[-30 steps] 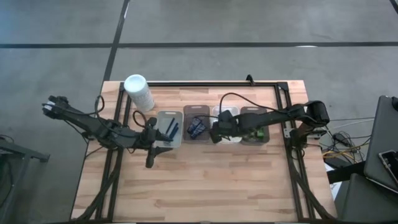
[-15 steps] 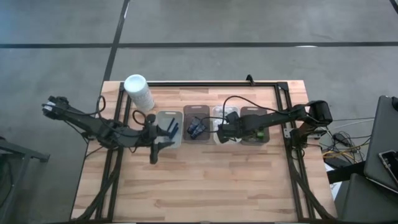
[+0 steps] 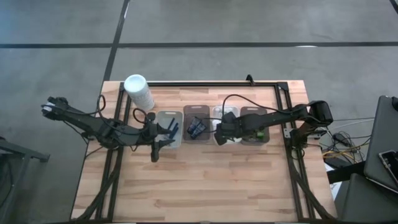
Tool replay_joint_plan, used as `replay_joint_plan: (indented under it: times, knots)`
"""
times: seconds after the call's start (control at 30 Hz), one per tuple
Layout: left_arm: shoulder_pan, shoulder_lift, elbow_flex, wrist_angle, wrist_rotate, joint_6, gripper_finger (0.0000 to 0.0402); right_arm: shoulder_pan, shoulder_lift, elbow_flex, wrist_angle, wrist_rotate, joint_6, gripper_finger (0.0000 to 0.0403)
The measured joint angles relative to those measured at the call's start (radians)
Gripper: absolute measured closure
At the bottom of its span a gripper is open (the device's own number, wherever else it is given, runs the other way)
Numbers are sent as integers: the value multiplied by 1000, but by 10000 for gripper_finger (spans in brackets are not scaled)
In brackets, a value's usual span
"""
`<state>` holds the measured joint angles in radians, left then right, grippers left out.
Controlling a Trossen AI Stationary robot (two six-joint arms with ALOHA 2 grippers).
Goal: Pick & Place Travel size toiletries
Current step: Put the transparent cotton pack into the white bin
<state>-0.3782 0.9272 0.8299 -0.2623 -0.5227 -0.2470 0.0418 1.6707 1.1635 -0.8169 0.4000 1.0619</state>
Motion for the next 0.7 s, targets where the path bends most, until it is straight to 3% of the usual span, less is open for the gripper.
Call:
replay_joint_plan:
  times: [0.17, 0.33, 0.7]
  knots:
    - [0, 0, 0, 0, 1, -19, 241, 0, 0, -23, -20, -58, 43, 214]
    - [0, 0, 0, 0, 6, -22, 241, 13, -3, 10, -45, -25, 41, 161]
    - [0, 0, 0, 0, 9, -50, 241, 1, -6, 135, -155, 10, -19, 107]
